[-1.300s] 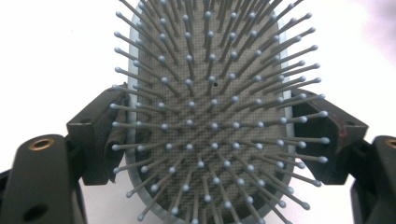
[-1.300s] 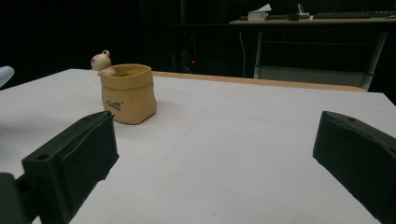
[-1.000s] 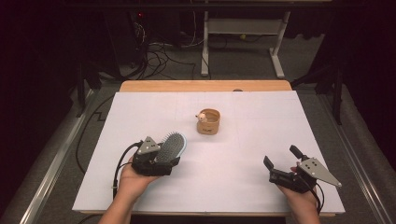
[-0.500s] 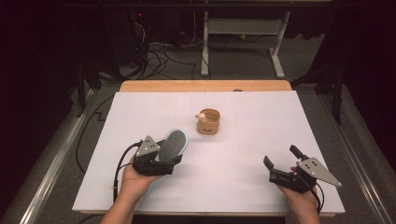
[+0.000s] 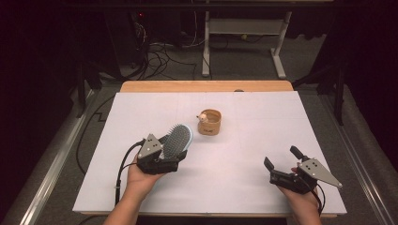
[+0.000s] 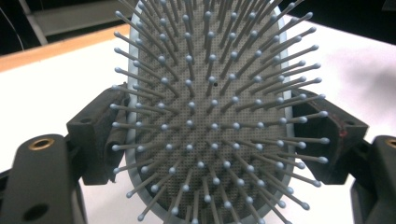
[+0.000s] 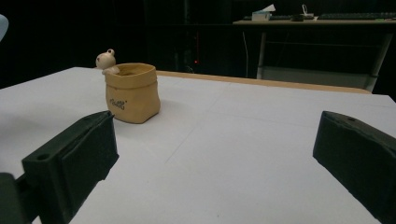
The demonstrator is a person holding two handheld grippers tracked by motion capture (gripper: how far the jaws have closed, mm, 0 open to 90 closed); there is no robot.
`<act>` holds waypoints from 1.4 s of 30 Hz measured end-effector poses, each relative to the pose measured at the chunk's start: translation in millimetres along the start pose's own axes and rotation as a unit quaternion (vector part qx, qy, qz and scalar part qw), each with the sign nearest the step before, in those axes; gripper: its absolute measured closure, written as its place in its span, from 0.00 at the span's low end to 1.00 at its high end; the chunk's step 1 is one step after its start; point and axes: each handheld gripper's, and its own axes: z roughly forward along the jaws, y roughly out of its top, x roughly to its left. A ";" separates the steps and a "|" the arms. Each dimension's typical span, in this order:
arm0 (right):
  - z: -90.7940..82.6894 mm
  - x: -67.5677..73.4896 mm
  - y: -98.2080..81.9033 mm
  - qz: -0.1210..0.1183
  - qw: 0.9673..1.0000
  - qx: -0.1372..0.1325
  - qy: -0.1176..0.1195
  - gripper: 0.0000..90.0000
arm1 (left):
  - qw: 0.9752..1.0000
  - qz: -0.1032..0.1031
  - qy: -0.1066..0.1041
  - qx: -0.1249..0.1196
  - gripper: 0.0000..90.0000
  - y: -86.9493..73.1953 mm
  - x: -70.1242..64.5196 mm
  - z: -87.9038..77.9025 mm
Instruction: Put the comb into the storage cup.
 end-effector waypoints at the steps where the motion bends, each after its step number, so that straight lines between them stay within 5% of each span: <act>1: 0.1 0.0 -0.1 -0.001 1.000 0.000 0.000 0.00 | 1.000 0.002 -0.003 -0.001 0.23 0.2 -1.2 0.8; 12: 0.1 0.4 -0.2 -0.001 1.000 0.000 0.002 0.00 | 0.999 0.013 -0.024 -0.028 0.23 -0.6 -10.5 7.7; 25: 0.8 2.6 0.3 -0.005 1.000 0.001 0.006 0.00 | 0.997 0.002 -0.061 -0.040 0.23 -7.9 -22.3 2.2; 42: 8.3 11.2 1.9 -0.008 1.000 0.010 0.026 0.00 | 0.997 0.006 -0.063 -0.042 0.23 -12.7 -24.0 1.0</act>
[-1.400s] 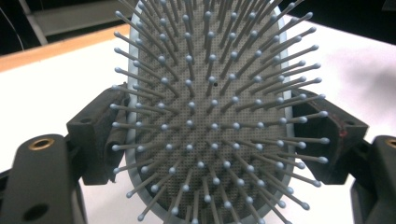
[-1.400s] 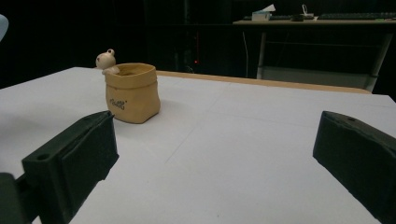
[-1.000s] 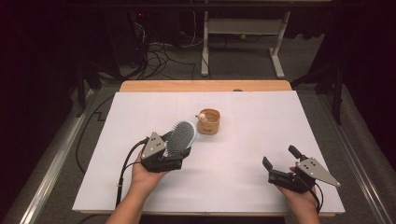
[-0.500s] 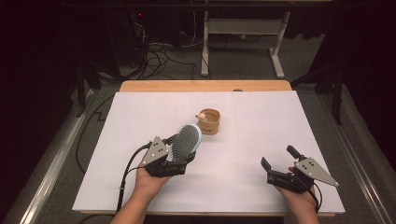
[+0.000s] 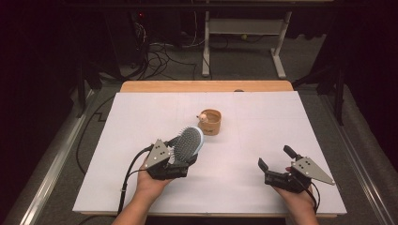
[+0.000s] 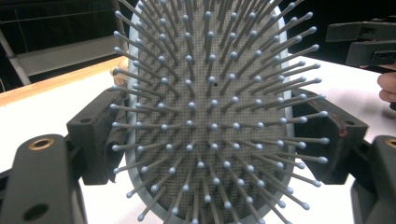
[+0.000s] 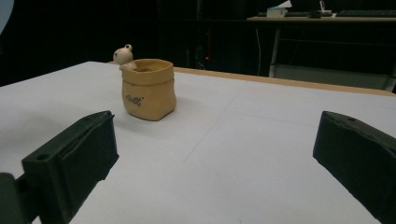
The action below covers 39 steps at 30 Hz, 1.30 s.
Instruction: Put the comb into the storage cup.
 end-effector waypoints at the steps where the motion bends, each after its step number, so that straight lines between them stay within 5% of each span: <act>1: 1.5 1.2 0.6 -0.001 1.000 0.002 0.002 0.00 | 1.000 -0.002 0.001 0.000 0.23 0.5 0.5 0.1; 8: 17.0 10.1 8.8 -0.013 1.000 0.007 0.015 0.00 | 1.000 -0.003 0.002 -0.002 0.23 3.0 3.3 0.1; 22: 34.7 26.2 26.7 -0.001 0.998 0.013 0.056 0.00 | 1.000 0.000 0.003 -0.005 0.23 3.1 2.4 -0.7; 39: 55.3 57.5 40.5 0.012 0.992 0.022 0.120 0.00 | 1.000 0.011 -0.005 0.003 0.23 -3.8 -2.9 2.5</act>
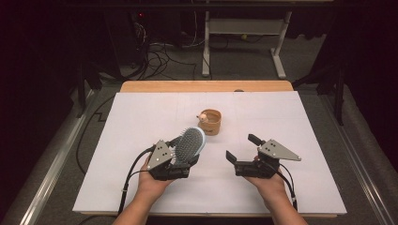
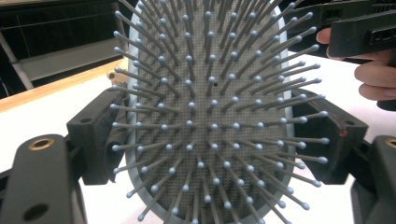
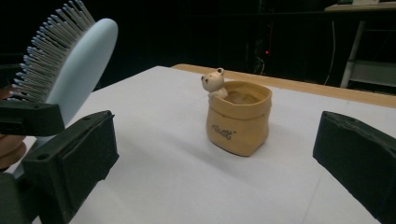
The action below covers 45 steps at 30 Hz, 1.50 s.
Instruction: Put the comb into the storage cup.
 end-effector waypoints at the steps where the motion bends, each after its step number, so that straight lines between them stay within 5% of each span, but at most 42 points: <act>1: 1.5 1.6 0.9 0.001 1.000 0.000 0.004 0.01 | 1.000 0.000 0.000 0.000 0.23 -0.2 -0.1 0.2; 29: 28.8 38.9 23.1 0.023 0.996 -0.020 0.082 0.08 | 1.000 0.016 -0.005 0.009 0.23 -11.5 -10.0 7.7; 45: 37.7 49.5 24.9 0.035 0.994 -0.023 0.104 0.14 | 1.000 0.017 -0.011 0.014 0.23 -17.2 -16.6 11.4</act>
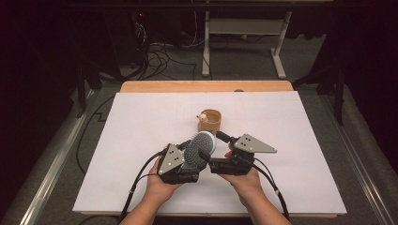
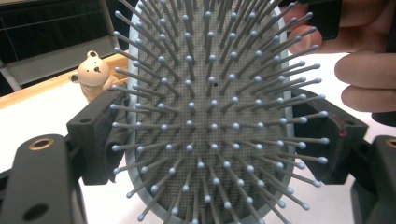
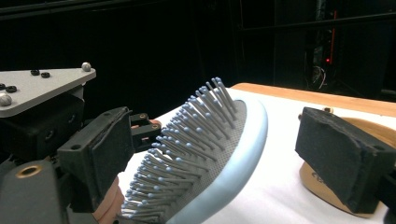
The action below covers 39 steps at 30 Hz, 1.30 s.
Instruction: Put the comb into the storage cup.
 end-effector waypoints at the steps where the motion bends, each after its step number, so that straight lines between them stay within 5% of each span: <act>1: 0.7 0.3 -0.1 -0.001 1.000 0.001 0.000 0.14 | 1.000 -0.001 -0.001 0.000 0.23 0.1 -0.1 0.0; 17: 5.0 -1.5 1.4 0.021 1.000 -0.002 0.003 0.18 | 1.000 -0.004 -0.003 0.001 0.23 -0.6 -1.9 1.5; 39: 10.9 -5.1 -4.5 0.068 0.998 0.011 0.017 0.37 | 1.000 0.000 -0.001 -0.002 0.23 -0.6 -2.6 1.0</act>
